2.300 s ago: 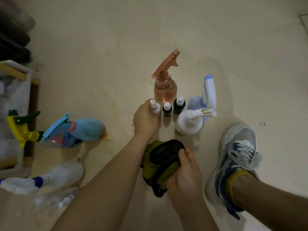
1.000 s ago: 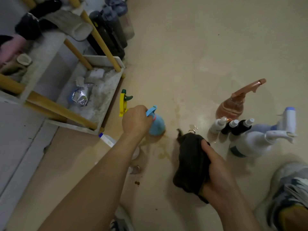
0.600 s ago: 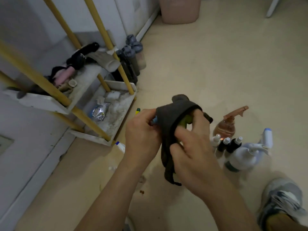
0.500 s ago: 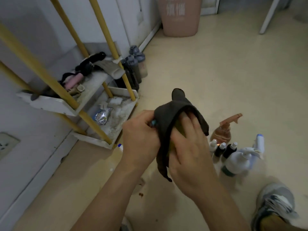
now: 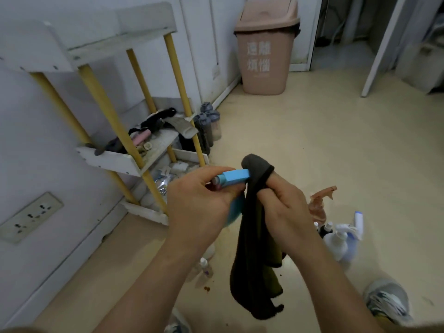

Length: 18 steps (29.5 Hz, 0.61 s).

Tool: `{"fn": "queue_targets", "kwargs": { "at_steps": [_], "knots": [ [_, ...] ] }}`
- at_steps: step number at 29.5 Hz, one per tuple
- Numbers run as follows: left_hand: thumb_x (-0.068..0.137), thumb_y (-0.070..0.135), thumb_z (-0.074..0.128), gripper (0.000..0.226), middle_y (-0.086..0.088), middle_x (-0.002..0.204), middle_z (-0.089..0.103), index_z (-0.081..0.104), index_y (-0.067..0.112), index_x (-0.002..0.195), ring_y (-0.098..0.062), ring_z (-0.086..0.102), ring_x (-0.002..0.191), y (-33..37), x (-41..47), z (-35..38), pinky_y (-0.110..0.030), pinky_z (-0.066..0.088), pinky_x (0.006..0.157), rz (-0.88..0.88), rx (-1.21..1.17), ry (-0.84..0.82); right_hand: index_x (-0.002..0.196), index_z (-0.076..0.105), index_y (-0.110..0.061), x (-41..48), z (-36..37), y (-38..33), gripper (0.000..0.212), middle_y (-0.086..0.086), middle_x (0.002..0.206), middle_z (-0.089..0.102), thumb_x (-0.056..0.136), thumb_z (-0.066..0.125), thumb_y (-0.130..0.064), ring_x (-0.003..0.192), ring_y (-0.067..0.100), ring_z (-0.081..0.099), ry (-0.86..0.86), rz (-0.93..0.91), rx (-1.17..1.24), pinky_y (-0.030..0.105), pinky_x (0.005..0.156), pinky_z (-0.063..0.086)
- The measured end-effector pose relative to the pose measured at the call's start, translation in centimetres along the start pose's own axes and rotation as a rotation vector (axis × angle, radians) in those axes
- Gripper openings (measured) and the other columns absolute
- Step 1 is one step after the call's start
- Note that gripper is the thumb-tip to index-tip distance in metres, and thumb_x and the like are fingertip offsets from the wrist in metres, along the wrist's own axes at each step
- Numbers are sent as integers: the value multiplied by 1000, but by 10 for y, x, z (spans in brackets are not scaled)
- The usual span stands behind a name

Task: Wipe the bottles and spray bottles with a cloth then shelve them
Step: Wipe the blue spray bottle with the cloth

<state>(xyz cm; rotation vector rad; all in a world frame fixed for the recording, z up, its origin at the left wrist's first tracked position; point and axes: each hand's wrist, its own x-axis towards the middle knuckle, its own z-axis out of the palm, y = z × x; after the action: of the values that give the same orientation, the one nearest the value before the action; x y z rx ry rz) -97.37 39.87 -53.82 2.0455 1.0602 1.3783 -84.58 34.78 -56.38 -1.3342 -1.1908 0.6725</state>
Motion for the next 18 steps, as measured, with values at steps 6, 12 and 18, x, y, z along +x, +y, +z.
{"fn": "queue_targets", "kwargs": {
  "at_steps": [6, 12, 18],
  "knots": [
    [74, 18, 82, 23, 25, 86, 69, 73, 29, 92, 0, 66, 83, 18, -7, -17, -13, 53, 75, 175, 35, -38, 88, 74, -29, -6, -7, -26, 27, -1, 84, 75, 97, 54, -13, 86, 17, 71, 63, 128, 412, 27, 70, 60],
    [69, 36, 77, 21, 28, 77, 69, 68, 40, 87, -1, 67, 76, 22, -6, -23, -14, 54, 66, -10, -132, 66, 102, 73, -31, -6, -11, -26, 23, -5, 101, 75, 95, 57, -15, 99, 18, 70, 252, 100, 483, 39, 88, 57],
    [75, 16, 78, 29, 22, 81, 73, 70, 37, 92, -2, 70, 76, 22, -19, -15, -13, 54, 69, -80, -239, -22, 97, 73, -33, -7, 2, -30, 26, -8, 93, 76, 94, 60, -11, 90, 10, 71, 144, 62, 412, 21, 72, 57]
  ]
}}
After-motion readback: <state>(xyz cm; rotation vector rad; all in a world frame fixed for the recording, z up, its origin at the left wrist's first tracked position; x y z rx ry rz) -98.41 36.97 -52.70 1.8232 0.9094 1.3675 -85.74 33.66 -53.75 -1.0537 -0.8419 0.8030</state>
